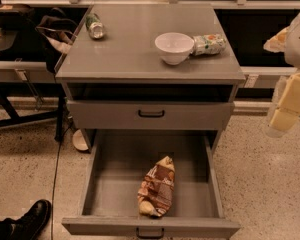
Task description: Pick brown chip bag from middle drawer and place on counter
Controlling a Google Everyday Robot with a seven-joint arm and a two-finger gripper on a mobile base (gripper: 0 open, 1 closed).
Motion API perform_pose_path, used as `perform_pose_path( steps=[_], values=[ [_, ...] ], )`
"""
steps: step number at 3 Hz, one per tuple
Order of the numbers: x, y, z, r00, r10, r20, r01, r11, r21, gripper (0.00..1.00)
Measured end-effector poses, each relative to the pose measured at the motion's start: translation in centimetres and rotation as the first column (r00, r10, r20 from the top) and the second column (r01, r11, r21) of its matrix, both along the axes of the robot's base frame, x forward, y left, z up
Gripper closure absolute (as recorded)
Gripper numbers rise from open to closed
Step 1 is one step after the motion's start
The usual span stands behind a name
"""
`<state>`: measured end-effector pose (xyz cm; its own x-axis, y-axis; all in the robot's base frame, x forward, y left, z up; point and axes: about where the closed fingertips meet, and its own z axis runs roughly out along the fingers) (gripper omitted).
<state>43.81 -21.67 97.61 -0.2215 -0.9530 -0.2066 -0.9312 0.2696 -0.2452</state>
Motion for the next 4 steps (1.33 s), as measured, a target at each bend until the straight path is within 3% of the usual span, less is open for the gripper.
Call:
perform_pose_path(
  steps=[1,2,3,4],
  values=[
    [0.0,0.0,0.0,1.0000,0.000,0.000,0.000,1.000,0.000,0.00],
    [-0.1,0.3,0.2,0.9990,0.044,0.008,-0.044,0.999,-0.009,0.00],
    [-1.2,2.1,0.1,0.9664,0.256,0.024,-0.254,0.965,-0.068,0.00],
    [-1.2,2.8,-0.2,0.9016,0.432,0.026,-0.426,0.897,-0.117,0.00]
  ],
)
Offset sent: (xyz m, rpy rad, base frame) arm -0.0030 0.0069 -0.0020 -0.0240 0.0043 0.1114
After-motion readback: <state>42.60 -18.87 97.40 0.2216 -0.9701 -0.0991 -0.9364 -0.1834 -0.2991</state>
